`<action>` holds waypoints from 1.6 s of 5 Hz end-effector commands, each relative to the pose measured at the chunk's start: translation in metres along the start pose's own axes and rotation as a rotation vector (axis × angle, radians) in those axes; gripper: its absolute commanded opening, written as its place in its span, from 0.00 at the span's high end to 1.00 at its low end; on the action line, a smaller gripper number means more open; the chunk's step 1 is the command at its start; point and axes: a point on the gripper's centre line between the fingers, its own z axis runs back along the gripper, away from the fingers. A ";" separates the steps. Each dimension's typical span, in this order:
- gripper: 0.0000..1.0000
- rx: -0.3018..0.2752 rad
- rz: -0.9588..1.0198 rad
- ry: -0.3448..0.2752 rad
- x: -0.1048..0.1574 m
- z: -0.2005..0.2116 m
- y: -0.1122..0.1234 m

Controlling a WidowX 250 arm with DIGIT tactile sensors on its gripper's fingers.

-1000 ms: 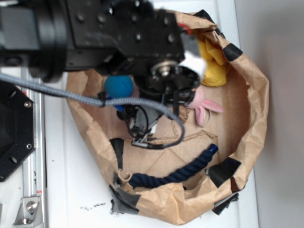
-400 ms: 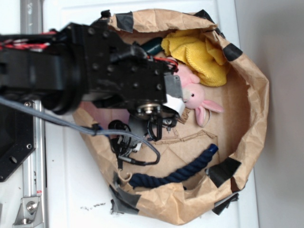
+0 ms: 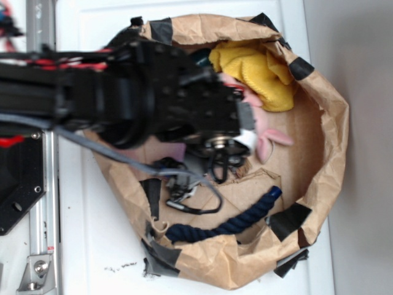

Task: Grab the wood chip.

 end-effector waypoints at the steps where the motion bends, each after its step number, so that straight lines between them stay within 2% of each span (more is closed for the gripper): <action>1: 0.00 0.032 -0.019 -0.068 0.019 0.026 0.014; 2: 0.00 0.043 -0.035 -0.068 0.018 0.030 0.010; 3: 0.00 0.114 -0.074 -0.068 0.017 0.043 0.004; 4: 0.00 0.149 -0.069 -0.103 0.015 0.071 0.007; 5: 0.00 0.129 -0.080 -0.124 0.022 0.079 0.008; 6: 0.00 0.092 -0.132 -0.110 0.036 0.057 0.006; 7: 0.00 0.054 -0.196 -0.105 0.042 0.037 -0.006; 8: 0.00 0.040 -0.284 -0.114 0.040 0.025 -0.015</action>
